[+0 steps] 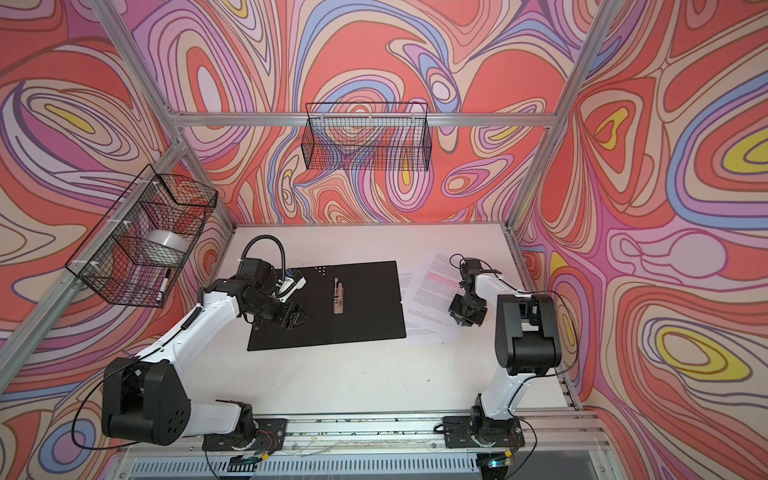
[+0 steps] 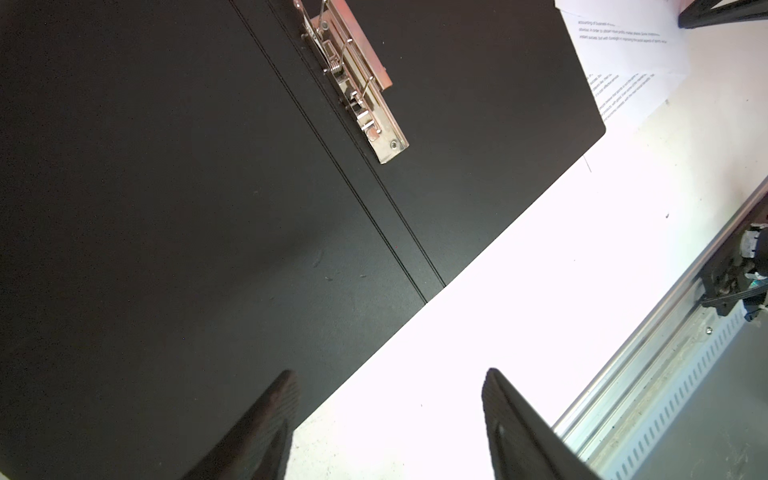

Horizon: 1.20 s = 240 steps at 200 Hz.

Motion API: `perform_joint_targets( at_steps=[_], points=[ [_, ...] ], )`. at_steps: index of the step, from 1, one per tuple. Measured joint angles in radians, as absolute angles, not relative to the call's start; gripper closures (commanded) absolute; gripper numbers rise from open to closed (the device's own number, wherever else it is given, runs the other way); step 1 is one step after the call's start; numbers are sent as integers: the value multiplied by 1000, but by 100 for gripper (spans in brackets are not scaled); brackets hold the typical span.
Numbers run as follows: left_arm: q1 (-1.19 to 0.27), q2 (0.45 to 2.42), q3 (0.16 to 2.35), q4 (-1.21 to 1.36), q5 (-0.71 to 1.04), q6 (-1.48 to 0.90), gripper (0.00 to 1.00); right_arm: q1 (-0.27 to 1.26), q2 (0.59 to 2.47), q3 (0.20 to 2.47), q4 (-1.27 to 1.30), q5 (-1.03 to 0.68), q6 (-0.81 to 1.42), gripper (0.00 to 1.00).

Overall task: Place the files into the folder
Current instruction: 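Close the right gripper on the edge of the printed papers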

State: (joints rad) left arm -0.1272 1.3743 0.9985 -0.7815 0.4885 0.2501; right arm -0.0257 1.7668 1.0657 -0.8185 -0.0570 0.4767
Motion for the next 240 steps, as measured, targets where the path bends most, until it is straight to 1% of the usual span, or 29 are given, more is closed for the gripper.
perform_joint_targets(
  at_steps=[29, 70, 130, 132, 136, 137, 138, 147, 155, 163, 181, 213, 228, 240],
  points=[
    [-127, 1374, 999, -781, 488, 250, 30, -26, 1760, 1060, -813, -62, 461, 100],
    [-127, 1374, 999, -783, 482, 250, 30, -25, 1728, 1046, -825, -74, 446, 100],
    [-127, 1374, 1008, -794, 482, 250, 29, -25, 1597, 1076, -885, -103, 420, 100],
    [-127, 1374, 1010, -794, 482, 249, 29, -25, 1594, 1077, -886, -104, 420, 100],
    [-127, 1374, 1013, -795, 484, 248, 29, -25, 1587, 1079, -888, -107, 419, 93],
    [-127, 1374, 1015, -795, 485, 247, 29, -25, 1584, 1080, -889, -109, 419, 90],
    [-127, 1374, 1016, -795, 485, 247, 29, -25, 1583, 1080, -889, -109, 419, 90],
    [-128, 1376, 1026, -796, 492, 241, 25, -25, 1572, 1082, -893, -115, 421, 78],
    [-132, 1381, 1038, -796, 498, 234, 23, -25, 1569, 1083, -896, -121, 421, 71],
    [-145, 1393, 1059, -796, 498, 225, 21, -25, 1569, 1082, -898, -124, 416, 66],
    [-215, 1443, 1119, -783, 477, 196, 17, -25, 1568, 1074, -892, -131, 424, 64],
    [-395, 1526, 1169, -701, 396, 151, 16, -12, 1536, 1029, -850, -193, 460, 65],
    [-430, 1561, 1160, -669, 341, 126, 16, 30, 1504, 1028, -834, -214, 480, 64],
    [-430, 1584, 1150, -658, 292, 110, 16, 76, 1487, 1028, -815, -239, 492, 64]
  ],
)
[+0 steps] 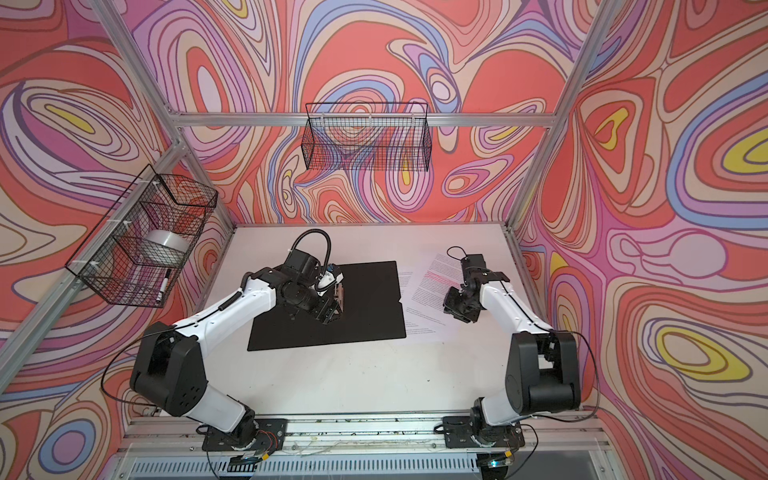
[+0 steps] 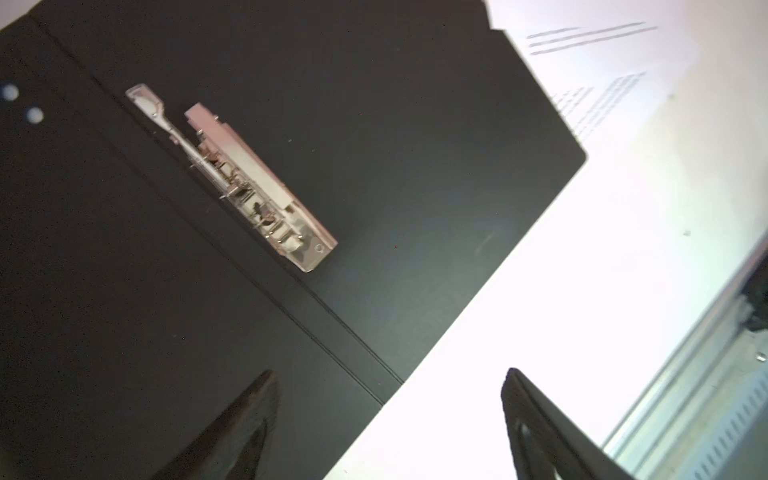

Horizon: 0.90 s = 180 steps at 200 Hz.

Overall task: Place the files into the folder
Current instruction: 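Close the right gripper on the edge of the printed papers, then lift the papers with the right gripper while the left gripper reaches toward them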

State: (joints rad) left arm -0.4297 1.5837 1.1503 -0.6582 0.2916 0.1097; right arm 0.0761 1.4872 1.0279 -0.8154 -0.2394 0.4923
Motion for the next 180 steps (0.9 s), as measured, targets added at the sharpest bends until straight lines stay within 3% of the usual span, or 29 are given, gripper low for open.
perform_joint_targets(
  at_steps=[39, 87, 137, 180],
  points=[
    [-404, 1557, 1053, -631, 169, 84, 15, 270, 1489, 1028, -762, -297, 542, 61],
    [-367, 1364, 1011, -646, 117, 118, 13, 388, 1625, 1030, -709, -307, 564, 60],
    [-246, 1277, 1006, -660, 111, 146, 12, 437, 1741, 1059, -691, -277, 572, 58],
    [-233, 1277, 978, -665, 112, 154, 12, 468, 1821, 1133, -688, -254, 570, 57]
  ],
)
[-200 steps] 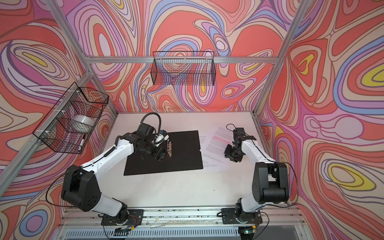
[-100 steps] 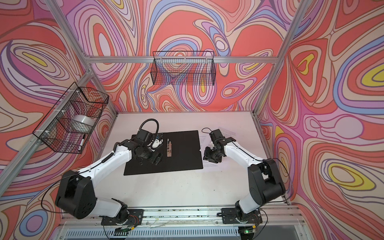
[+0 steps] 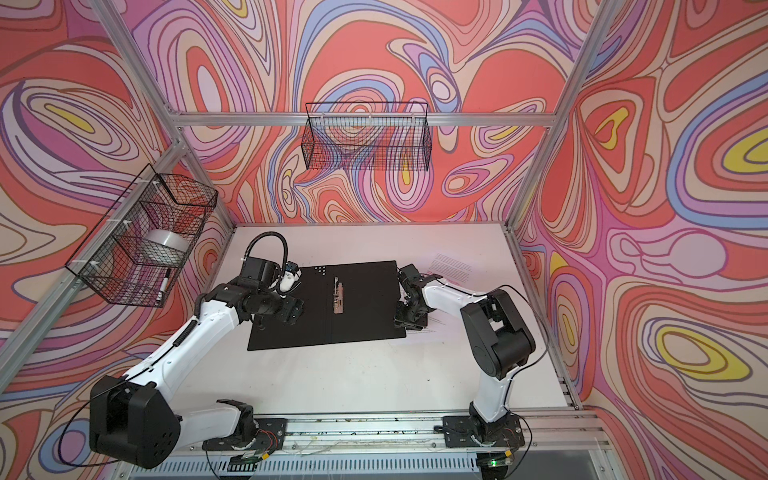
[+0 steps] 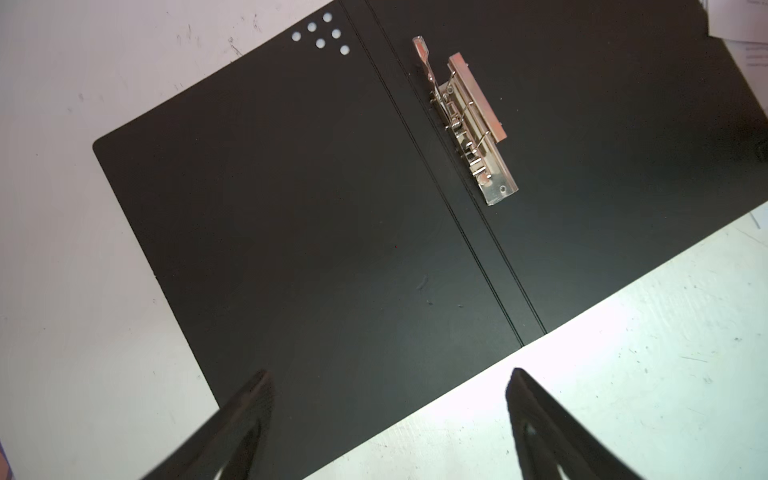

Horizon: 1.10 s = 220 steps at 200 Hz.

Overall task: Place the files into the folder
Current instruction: 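Lift the papers with the right gripper while the left gripper reaches toward them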

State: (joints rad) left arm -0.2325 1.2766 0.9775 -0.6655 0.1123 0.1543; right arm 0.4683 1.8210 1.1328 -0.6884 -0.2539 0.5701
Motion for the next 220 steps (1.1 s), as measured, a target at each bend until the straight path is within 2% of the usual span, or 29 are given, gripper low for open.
perform_joint_targets(
  at_steps=[110, 119, 134, 153, 188, 220],
  points=[
    [-229, 1279, 974, -670, 168, 175, 13, 535, 1881, 1219, -715, -280, 540, 57],
    [-229, 1284, 980, -673, 202, 181, 8, 538, 1881, 1221, -716, -282, 539, 57],
    [-237, 1308, 1005, -681, 256, 186, 6, 538, 1879, 1223, -720, -275, 542, 54],
    [-297, 1384, 1086, -683, 282, 178, 4, 538, 1843, 1222, -739, -220, 562, 50],
    [-492, 1604, 1332, -652, 295, 119, 2, 529, 1662, 1224, -796, -88, 624, 40],
    [-607, 1895, 1643, -649, 298, 47, 0, 459, 1506, 1148, -809, -7, 703, 35]
  ],
)
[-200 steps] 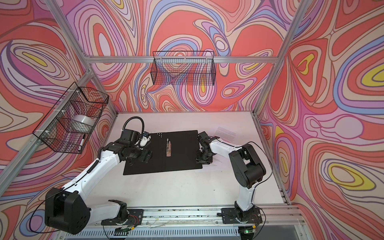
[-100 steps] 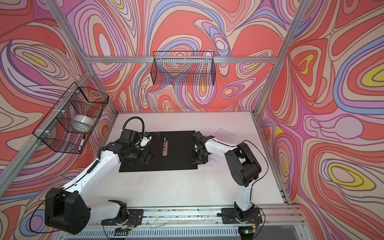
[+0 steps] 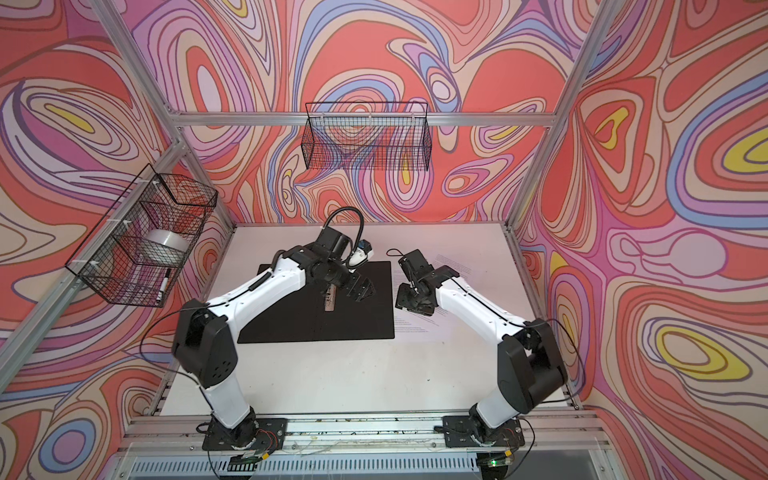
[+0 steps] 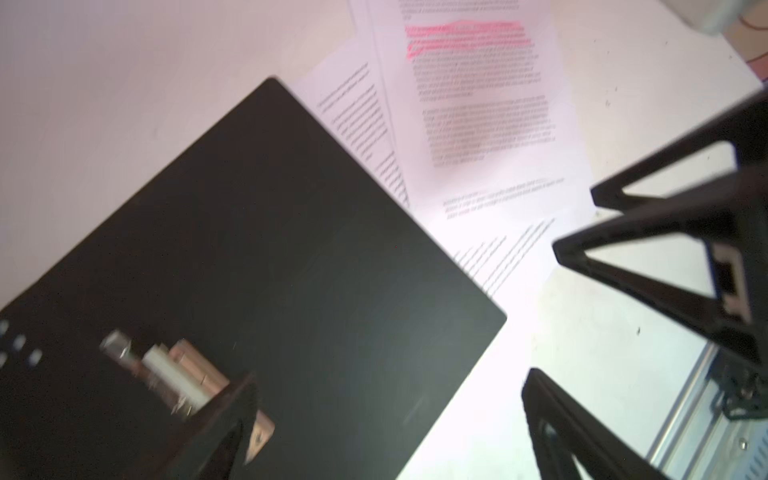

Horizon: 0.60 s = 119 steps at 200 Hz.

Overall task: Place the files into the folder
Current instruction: 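Lift the papers with the right gripper while the left gripper reaches toward them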

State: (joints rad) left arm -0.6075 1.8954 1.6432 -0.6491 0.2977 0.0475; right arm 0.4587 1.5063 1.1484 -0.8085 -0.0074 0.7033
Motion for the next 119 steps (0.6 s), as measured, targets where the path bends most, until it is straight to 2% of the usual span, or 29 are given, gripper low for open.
perform_joint_targets(
  at_steps=[29, 56, 119],
  points=[
    [-663, 2142, 1869, -661, 284, 0, 0, 313, 1368, 999, -801, -22, 757, 32],
    [-690, 2324, 2060, -719, 261, -59, 0, 242, 1345, 962, -799, -56, 765, 29],
    [-749, 2452, 2256, -770, 174, -126, 0, 86, 1343, 871, -736, -144, 760, 25]
  ],
)
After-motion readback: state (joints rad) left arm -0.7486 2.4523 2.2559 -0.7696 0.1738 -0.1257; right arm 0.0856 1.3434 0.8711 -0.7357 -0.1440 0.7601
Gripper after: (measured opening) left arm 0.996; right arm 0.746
